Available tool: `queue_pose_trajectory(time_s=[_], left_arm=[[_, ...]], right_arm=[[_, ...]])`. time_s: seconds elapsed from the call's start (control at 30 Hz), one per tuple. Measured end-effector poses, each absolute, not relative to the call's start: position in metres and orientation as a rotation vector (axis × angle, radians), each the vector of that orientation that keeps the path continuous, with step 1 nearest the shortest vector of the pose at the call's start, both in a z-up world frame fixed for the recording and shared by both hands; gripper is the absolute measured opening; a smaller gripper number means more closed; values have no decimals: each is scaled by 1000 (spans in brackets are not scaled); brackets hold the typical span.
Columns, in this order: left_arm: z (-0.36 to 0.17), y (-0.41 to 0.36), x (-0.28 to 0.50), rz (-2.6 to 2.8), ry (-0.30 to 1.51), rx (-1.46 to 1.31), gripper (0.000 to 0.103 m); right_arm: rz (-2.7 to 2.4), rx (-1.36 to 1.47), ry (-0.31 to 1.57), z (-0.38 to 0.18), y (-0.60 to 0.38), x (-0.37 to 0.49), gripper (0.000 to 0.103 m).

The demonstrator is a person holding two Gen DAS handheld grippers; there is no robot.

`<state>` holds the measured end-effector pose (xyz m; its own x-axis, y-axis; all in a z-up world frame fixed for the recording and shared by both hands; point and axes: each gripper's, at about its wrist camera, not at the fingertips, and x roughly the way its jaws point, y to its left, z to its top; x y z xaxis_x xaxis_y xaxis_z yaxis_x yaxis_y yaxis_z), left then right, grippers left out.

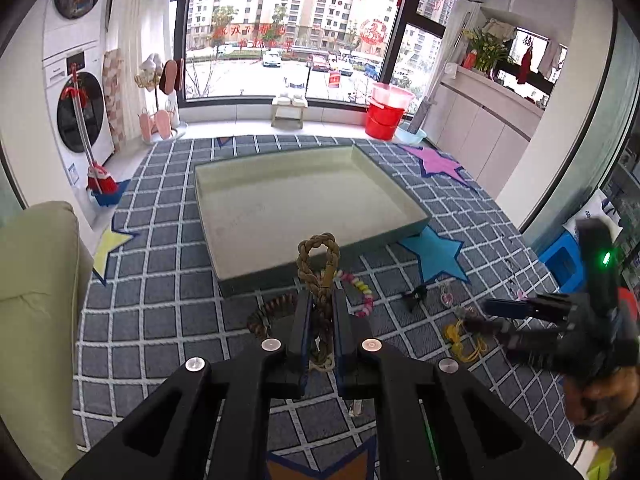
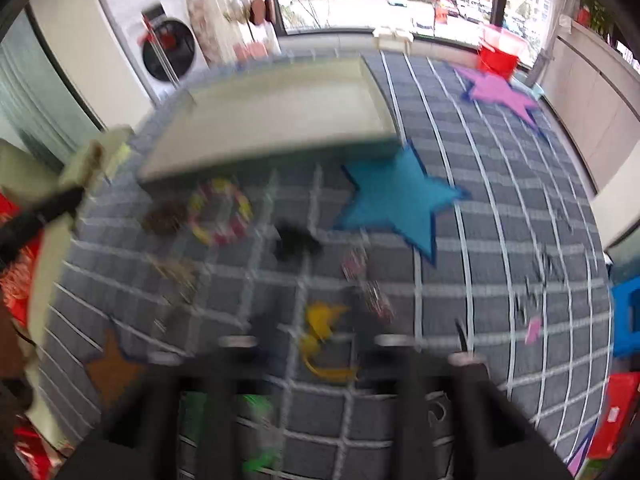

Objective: Organize jewelry
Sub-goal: 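Carry the braided bracelet and yellow hair tie over the tray with both tools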

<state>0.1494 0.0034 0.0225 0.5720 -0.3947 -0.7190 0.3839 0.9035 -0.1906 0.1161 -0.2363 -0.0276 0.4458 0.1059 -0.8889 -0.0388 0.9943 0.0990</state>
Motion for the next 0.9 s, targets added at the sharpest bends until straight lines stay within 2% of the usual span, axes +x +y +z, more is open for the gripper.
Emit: queue_pose_trajectory(time_s=[0.13, 0.23, 0.27, 0.3, 0.33, 0.37, 0.53, 0.9], left_arm=[[14, 0, 150, -456, 867, -3, 23], [10, -3, 149, -455, 876, -1, 23], [10, -4, 149, -455, 877, 0, 23], [10, -4, 148, -456, 876, 2, 23], [10, -4, 148, -456, 876, 3, 23], [11, -4, 148, -456, 874, 4, 23], [14, -1, 151, -452, 871, -6, 23], [36, 0, 185, -441, 838, -19, 23]], right_arm=[[77, 86, 1137, -51, -238, 106, 71], [35, 35, 1135, -63, -230, 107, 68], [16, 0, 1133, -64, -224, 108, 62], [4, -20, 1122, -63, -221, 107, 51], [12, -9, 1110, -60, -220, 107, 20], [10, 3, 1113, -59, -222, 107, 14], [36, 108, 1090, -56, -237, 102, 14], [133, 210, 957, 13, -248, 144, 14]])
